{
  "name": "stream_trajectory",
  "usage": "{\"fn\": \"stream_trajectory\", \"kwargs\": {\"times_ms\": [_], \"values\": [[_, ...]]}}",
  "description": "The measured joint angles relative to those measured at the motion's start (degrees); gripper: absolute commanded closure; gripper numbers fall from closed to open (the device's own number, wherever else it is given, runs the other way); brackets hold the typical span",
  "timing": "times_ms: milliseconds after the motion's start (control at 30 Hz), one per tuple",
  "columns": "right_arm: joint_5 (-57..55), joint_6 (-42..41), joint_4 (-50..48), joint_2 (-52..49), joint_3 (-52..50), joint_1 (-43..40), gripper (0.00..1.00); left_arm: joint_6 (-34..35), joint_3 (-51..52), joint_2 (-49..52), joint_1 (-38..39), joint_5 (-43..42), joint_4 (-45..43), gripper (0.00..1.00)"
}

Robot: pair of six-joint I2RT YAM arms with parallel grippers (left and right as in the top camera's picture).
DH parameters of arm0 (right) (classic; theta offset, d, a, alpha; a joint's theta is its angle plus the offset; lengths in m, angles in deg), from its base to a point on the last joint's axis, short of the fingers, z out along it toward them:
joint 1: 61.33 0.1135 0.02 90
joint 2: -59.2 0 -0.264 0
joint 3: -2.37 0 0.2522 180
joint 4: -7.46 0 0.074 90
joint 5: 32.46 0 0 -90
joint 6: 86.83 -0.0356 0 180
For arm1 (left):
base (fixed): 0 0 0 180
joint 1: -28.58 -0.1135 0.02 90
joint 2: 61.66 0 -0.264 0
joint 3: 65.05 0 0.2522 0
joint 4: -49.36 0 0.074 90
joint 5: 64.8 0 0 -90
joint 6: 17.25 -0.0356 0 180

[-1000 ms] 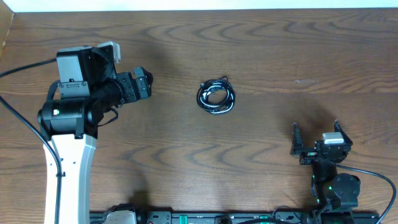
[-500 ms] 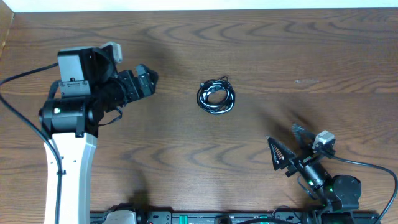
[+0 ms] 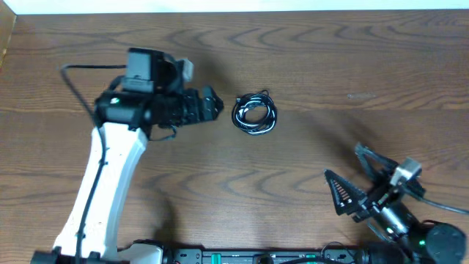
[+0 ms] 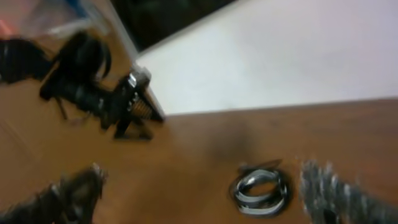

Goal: Untangle cables
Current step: 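Swing the left gripper up and over toward the cable coil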

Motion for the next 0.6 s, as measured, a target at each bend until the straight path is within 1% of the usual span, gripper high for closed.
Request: {"fn": "stream_trajectory", "kwargs": {"times_ms": [133,267,367,433,467,500,533,600], "values": [[-4.9,8.5,18.8,-9.0,13.5,-1.2,0.01,-0.6,-2.1,4.9,3.0,4.4,4.5,0.02],[-7.1,14.3,30.2,-21.2,23.8,-1.4,0.01,-1.6,-4.5,9.6,4.7,6.8,6.6,0.02],[-4.4,16.2,32.7,-29.4,27.7,-1.4,0.01,-1.6,-4.7,12.1,5.8,7.2,5.4,0.02],[0.5,16.3,32.8,-35.0,28.7,-1.4,0.01,-1.2,-4.7,13.9,6.9,7.4,3.3,0.02],[1.9,16.2,32.9,-36.2,28.7,-1.4,0.01,-1.0,-4.7,14.2,7.1,7.5,3.0,0.02],[4.1,16.0,33.0,-38.0,28.7,-1.4,0.01,-0.8,-4.7,14.5,7.5,7.6,2.3,0.05],[6.1,15.5,33.0,-39.7,28.7,-1.4,0.01,-0.3,-4.7,14.9,7.9,7.7,0.7,0.07],[8.8,14.2,33.0,-42.5,28.7,-1.4,0.01,0.2,-4.7,15.0,8.4,7.8,-2.7,0.07]]}}
